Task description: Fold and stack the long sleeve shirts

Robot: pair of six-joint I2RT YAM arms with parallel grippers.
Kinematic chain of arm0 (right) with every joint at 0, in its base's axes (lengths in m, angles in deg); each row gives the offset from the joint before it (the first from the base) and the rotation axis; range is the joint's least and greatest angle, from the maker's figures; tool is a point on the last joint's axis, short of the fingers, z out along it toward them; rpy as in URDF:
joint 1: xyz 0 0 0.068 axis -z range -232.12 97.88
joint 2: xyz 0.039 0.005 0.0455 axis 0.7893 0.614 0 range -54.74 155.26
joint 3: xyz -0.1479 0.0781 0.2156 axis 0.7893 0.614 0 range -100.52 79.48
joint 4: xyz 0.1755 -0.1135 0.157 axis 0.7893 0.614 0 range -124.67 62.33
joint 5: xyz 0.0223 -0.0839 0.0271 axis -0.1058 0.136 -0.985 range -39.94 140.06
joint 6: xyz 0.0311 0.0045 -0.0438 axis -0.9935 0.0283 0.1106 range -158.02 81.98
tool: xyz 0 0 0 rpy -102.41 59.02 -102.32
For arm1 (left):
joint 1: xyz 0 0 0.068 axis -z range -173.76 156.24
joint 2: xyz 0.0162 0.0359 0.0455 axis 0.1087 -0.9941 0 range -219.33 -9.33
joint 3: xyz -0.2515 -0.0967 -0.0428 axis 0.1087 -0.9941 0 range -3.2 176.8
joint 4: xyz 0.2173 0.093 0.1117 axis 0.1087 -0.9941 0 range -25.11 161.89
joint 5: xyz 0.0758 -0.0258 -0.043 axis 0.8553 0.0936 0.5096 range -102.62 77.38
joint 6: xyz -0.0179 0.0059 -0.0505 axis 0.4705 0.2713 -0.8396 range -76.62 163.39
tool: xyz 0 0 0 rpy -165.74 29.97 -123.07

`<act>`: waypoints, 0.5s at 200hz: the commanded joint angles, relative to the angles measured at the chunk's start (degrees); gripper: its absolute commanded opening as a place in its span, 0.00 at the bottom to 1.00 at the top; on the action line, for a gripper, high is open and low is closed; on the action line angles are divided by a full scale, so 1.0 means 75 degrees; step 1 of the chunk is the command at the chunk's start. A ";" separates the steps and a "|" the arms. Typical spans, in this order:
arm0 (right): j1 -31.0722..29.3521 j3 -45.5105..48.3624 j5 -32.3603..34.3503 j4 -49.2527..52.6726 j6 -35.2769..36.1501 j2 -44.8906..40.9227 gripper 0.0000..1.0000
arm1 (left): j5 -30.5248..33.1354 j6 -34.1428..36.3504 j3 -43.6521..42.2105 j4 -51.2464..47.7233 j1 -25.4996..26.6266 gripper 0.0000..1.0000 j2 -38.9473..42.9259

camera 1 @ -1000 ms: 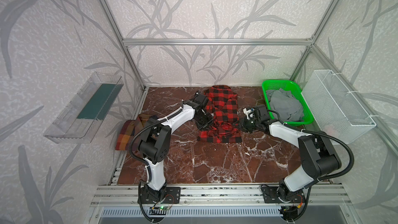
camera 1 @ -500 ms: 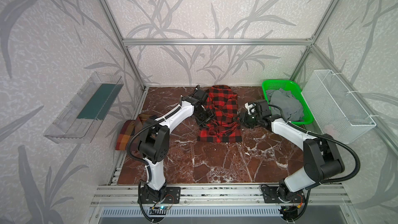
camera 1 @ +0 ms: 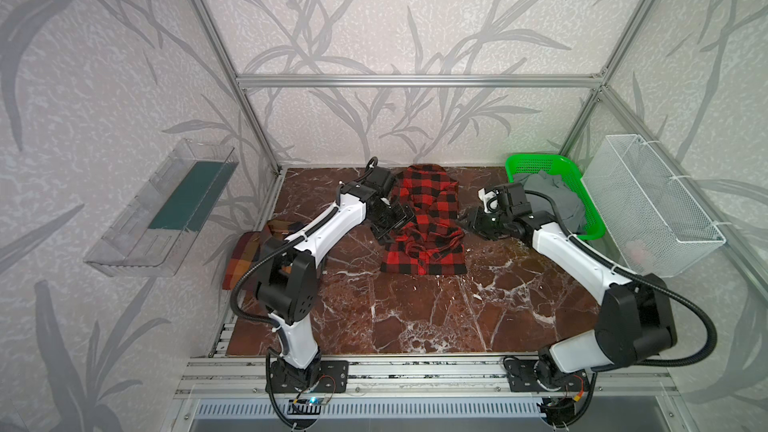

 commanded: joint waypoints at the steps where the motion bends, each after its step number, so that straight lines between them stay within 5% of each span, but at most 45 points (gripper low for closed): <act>1: -0.0272 0.0625 0.0260 0.0330 0.0103 -0.0507 0.38 | 0.0159 -0.0411 -0.1025 0.0543 0.0097 0.86 0.0728; 37: -0.1009 0.1544 0.0649 -0.0187 -0.0102 -0.0462 0.29 | 0.0139 -0.0716 -0.2206 0.1318 0.0400 0.81 0.0943; 100: -0.1417 0.1479 0.1501 -0.0752 0.0180 0.0912 0.29 | 0.0327 -0.0629 -0.2183 0.1435 0.0715 0.78 0.0480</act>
